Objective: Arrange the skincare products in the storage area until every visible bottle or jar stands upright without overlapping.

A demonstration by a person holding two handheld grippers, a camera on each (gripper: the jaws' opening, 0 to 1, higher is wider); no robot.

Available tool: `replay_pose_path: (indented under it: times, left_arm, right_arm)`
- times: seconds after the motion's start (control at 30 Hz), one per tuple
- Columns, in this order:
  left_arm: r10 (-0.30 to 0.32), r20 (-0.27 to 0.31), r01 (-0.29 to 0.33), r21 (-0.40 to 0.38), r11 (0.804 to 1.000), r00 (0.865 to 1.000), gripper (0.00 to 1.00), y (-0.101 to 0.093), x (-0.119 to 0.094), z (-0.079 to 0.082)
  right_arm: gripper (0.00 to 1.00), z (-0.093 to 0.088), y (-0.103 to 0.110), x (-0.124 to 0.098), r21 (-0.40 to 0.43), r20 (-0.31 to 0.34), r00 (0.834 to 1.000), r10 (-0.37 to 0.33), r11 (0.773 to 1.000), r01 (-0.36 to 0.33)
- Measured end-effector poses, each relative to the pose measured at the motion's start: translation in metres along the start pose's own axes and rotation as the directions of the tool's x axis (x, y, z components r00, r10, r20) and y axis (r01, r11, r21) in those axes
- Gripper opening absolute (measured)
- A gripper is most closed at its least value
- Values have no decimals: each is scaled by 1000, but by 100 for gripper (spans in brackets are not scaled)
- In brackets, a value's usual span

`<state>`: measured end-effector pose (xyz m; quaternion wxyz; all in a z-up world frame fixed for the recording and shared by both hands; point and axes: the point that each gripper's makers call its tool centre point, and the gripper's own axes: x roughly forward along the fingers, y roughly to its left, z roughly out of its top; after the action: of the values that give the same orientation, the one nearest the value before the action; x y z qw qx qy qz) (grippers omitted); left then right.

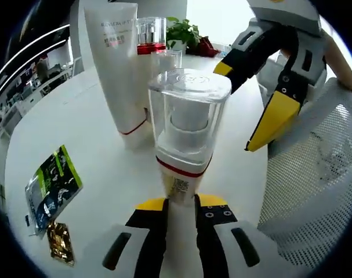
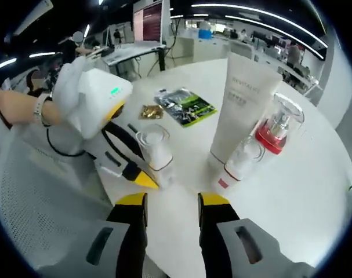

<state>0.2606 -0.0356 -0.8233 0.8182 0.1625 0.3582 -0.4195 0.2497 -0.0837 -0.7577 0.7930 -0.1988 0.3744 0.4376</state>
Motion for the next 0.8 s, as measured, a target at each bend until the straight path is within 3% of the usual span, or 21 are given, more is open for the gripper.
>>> replay_pose_path:
  times: [0.1, 0.33, 0.8]
  left_arm:
    - [9, 12, -9, 6, 1000, 1000, 15, 4, 1, 5]
    - [18, 17, -18, 6, 1000, 1000, 14, 7, 6, 11]
    - [38, 18, -39, 36, 999, 999, 14, 19, 19, 27]
  right_arm:
    - [34, -6, -9, -1, -10, -31, 999, -42, 999, 42]
    - [34, -13, -11, 0, -27, -75, 996, -54, 998, 52]
    - [35, -8, -19, -4, -18, -56, 995, -85, 996, 84]
